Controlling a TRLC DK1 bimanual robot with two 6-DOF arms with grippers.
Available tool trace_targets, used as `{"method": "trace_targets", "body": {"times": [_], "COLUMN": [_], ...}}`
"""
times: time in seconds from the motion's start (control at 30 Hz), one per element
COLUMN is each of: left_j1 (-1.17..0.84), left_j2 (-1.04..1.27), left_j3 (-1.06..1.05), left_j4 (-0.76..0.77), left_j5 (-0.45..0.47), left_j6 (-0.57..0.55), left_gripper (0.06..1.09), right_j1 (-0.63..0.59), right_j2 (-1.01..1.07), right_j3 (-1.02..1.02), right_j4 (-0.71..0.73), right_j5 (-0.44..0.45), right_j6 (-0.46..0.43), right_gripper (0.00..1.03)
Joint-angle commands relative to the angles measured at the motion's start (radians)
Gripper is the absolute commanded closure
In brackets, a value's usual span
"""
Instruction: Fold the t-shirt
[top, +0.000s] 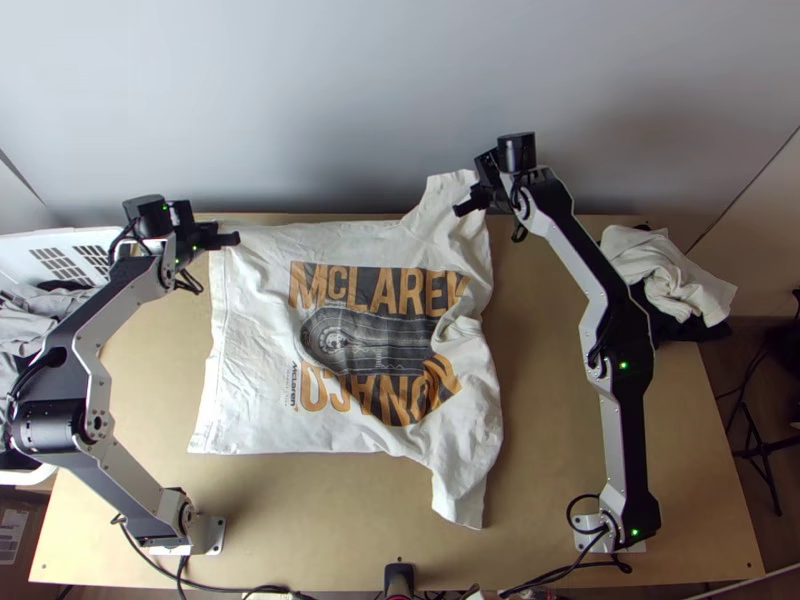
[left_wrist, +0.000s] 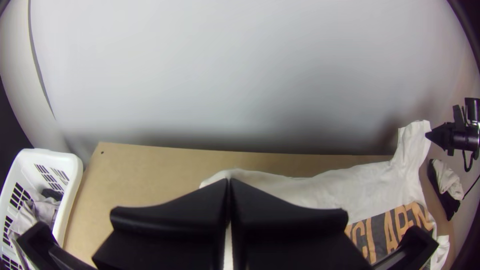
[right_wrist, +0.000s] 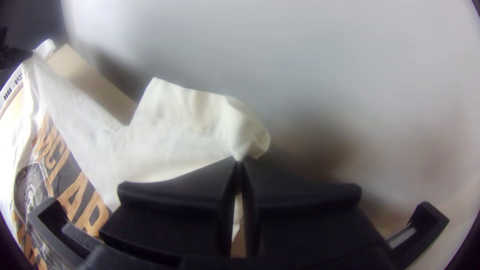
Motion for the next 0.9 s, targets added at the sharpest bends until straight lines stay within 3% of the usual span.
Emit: {"method": "trace_targets", "body": {"times": [0.0,0.13,0.23,0.27,0.3,0.4,0.47,0.6,0.87], "left_j1": [0.005,-0.001,-0.006,-0.006,-0.007,-0.007,-0.009,-0.009,-0.009], "left_j2": [0.005,0.005,0.000,-0.001,-0.001,-0.001,-0.001,-0.044,-0.225], "left_j3": [-0.022,-0.022,-0.022,-0.022,-0.022,-0.016,-0.005,-0.002,-0.070], "left_j4": [-0.003,-0.026,-0.040,-0.040,-0.040,-0.048,-0.072,-0.105,-0.232], "left_j5": [0.001,0.003,0.004,0.004,0.004,0.014,0.014,0.026,0.142], "left_j6": [0.001,0.001,-0.002,-0.005,-0.008,-0.020,-0.026,-0.059,-0.121], "left_gripper": [1.05,1.01,1.01,0.97,0.86,0.37,0.17,0.11,0.11], "right_j1": [0.005,0.006,0.001,-0.002,-0.008,-0.025,-0.031,-0.025,0.017], "right_j2": [0.024,0.007,-0.042,-0.067,-0.094,-0.197,-0.266,-0.387,-0.619], "right_j3": [-0.026,-0.048,-0.057,-0.066,-0.079,-0.157,-0.218,-0.355,-0.780], "right_j4": [-0.032,-0.075,-0.122,-0.136,-0.148,-0.170,-0.194,-0.331,-0.441], "right_j5": [-0.010,-0.023,-0.042,-0.045,-0.057,-0.088,-0.112,-0.221,-0.372], "right_j6": [0.004,0.033,0.049,0.058,0.070,0.089,0.095,0.098,0.093], "right_gripper": [0.95,0.21,0.05,0.04,0.04,0.04,0.04,0.04,0.04]}}
